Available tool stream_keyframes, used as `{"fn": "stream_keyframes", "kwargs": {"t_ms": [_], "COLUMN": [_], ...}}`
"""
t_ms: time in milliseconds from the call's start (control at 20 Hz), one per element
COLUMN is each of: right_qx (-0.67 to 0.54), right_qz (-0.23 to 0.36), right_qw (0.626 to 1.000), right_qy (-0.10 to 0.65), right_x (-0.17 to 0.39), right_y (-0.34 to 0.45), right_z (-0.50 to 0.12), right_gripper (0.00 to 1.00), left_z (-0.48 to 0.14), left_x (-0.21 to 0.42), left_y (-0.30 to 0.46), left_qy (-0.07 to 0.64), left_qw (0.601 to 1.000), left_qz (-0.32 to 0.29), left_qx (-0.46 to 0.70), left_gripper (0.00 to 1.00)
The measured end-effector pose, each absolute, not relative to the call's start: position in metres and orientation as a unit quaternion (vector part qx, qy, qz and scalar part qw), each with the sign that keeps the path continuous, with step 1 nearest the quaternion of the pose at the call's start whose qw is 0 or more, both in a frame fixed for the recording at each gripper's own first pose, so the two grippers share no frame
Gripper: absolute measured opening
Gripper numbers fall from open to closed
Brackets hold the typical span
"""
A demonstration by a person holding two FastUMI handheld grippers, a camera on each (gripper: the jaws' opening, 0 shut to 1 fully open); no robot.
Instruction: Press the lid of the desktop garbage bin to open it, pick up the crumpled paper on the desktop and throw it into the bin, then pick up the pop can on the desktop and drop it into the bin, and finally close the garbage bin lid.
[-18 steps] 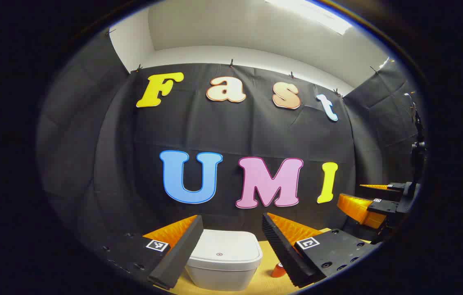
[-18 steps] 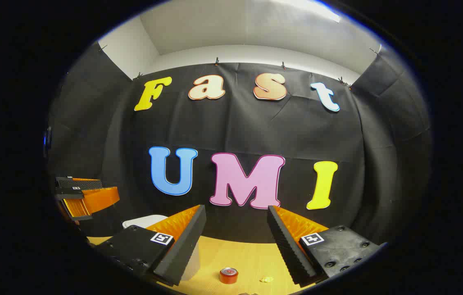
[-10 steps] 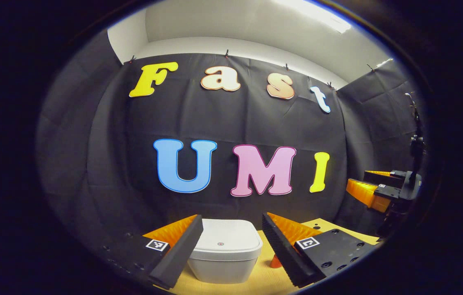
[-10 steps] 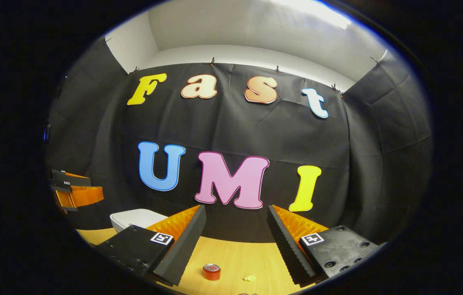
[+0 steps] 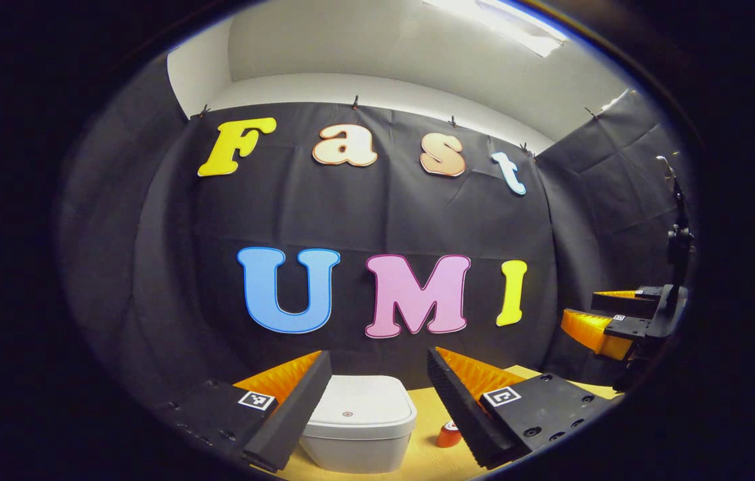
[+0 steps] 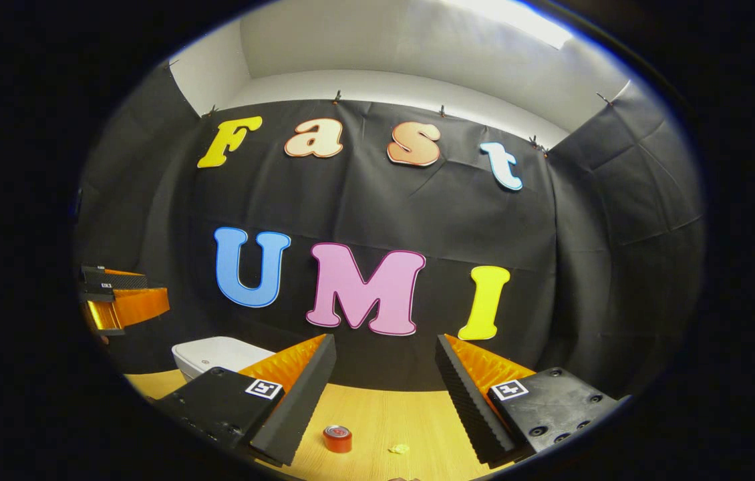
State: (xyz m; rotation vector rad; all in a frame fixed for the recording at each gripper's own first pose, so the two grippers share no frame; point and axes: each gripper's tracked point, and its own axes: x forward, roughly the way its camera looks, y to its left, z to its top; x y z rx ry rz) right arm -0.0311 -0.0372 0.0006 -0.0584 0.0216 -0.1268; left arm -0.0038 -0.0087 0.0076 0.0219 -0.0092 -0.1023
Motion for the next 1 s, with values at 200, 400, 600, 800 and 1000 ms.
{"fn": "stream_keyframes", "kwargs": {"t_ms": [200, 400, 600, 800, 1000], "right_qx": [-0.034, -0.031, -0.04, -0.034, -0.042], "right_qz": [-0.07, -0.077, -0.092, -0.106, -0.119], "right_qw": [0.997, 0.996, 0.995, 0.993, 0.99], "right_qy": [0.011, 0.017, 0.031, 0.047, 0.063], "right_x": [-0.035, -0.038, -0.043, -0.048, -0.057], "right_y": [-0.042, -0.048, -0.06, -0.072, -0.086], "right_z": [0.002, -0.001, -0.008, -0.019, -0.03], "right_gripper": [0.96, 0.96, 0.97, 0.97, 0.97], "left_z": [0.008, 0.002, -0.009, -0.026, -0.054], "left_x": [0.005, 0.021, 0.044, 0.067, 0.091], "left_y": [-0.001, 0.011, 0.03, 0.041, 0.048], "left_qy": [-0.009, -0.002, 0.019, 0.04, 0.076], "left_qw": [0.999, 1.0, 0.999, 0.999, 0.996], "left_qz": [-0.037, -0.025, 0.001, 0.007, 0.011], "left_qx": [0.005, -0.01, -0.033, -0.023, -0.036], "left_gripper": [0.97, 0.96, 0.84, 0.64, 0.5]}}
